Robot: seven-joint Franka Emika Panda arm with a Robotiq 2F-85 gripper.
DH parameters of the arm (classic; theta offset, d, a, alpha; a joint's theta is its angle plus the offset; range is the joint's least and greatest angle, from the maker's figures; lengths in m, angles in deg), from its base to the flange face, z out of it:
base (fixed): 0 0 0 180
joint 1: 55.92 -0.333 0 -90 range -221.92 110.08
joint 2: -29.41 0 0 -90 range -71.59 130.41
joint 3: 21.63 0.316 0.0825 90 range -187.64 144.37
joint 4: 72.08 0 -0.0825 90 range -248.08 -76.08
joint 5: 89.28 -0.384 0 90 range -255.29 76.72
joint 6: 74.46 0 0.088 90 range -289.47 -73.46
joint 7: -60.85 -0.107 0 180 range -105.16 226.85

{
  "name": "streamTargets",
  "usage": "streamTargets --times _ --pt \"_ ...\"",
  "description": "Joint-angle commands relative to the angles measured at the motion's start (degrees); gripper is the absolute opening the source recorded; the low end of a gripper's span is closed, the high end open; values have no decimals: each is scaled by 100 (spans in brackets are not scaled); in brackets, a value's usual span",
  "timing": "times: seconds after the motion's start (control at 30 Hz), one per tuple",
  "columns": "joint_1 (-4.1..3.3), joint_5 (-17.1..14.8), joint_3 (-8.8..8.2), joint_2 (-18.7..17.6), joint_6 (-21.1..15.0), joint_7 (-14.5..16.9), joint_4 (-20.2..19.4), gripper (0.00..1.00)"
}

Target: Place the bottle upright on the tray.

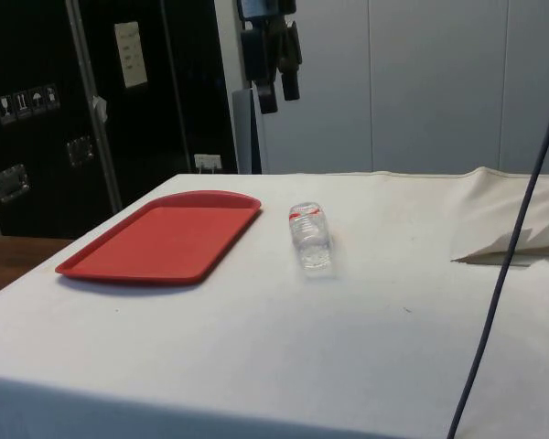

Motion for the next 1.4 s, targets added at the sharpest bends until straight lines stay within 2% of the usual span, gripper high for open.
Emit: streamTargets --times 0.0,0.5,0.53,0.57,0.63,0.8,0.83,0.87,1.13,1.17,1.37 --pt "6 109 34 63 -132 -120 -86 100" --pt "11 269 149 40 -659 -395 -361 100" --pt "0 195 132 40 -556 -309 -321 100" --pt "11 264 149 23 -710 -418 -390 100" --pt "11 252 149 0 -751 -447 -407 100" --pt "11 229 149 -69 -796 -584 -430 100" --pt "0 195 143 -63 -722 -504 -401 100" --pt "6 229 149 -80 -802 -607 -430 100" --pt "11 206 143 -166 -848 -837 -453 100" --pt "6 195 143 -160 -785 -791 -435 100" --pt "17 201 143 -223 -871 -1037 -458 100"
